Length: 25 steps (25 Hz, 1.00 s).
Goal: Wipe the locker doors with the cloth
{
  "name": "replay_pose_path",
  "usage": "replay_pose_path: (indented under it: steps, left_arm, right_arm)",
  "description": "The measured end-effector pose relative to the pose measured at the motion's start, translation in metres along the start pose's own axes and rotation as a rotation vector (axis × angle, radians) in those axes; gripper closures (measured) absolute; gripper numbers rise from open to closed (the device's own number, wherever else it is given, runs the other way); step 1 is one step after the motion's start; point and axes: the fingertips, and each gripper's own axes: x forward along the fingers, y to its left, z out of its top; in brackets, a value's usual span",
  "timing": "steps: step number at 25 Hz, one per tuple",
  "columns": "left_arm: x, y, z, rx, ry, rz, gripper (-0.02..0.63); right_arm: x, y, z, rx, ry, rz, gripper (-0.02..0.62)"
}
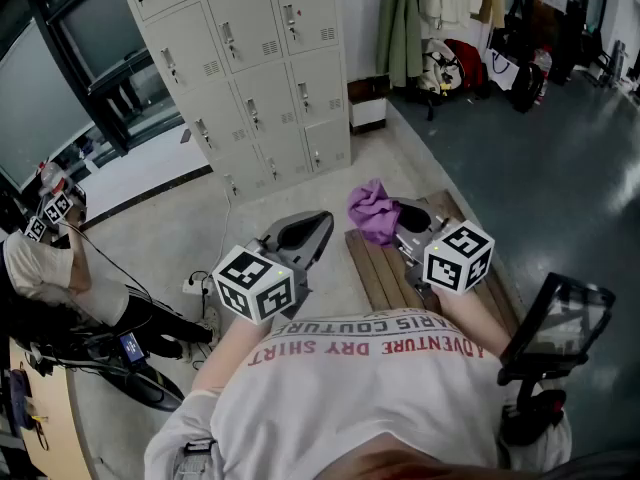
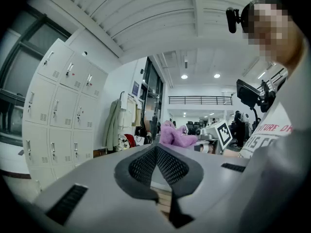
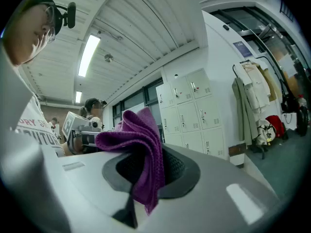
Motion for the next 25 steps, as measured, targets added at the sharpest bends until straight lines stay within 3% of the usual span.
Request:
replay_pose_path:
  steps: [9, 15, 20, 25]
  left_arm:
    - [0.012, -0.005, -0.009, -0.008, 0.009, -0.005, 0.604]
    - [0.02, -0.007, -0.014, -0.01, 0.028, -0.007, 0.604]
    - [0.021, 0.018, -0.022, -0.017, 0.033, 0.007, 0.604]
    - [0.038, 0.065, -0.023, -0.046, 0.028, 0.016, 0.604]
  right_arm:
    - [-0.012, -0.013, -0.007, 0.033, -0.017, -0.008, 0.535]
    - [-0.011, -0.033, -0.014, -0.019, 0.048, -0.106, 0.535]
    - [0.009, -0.034, -0.018, -0.056, 0.012, -0.082, 0.535]
    - [0.046, -0.061, -0.022, 0.034, 0.01, -0.044, 0.535]
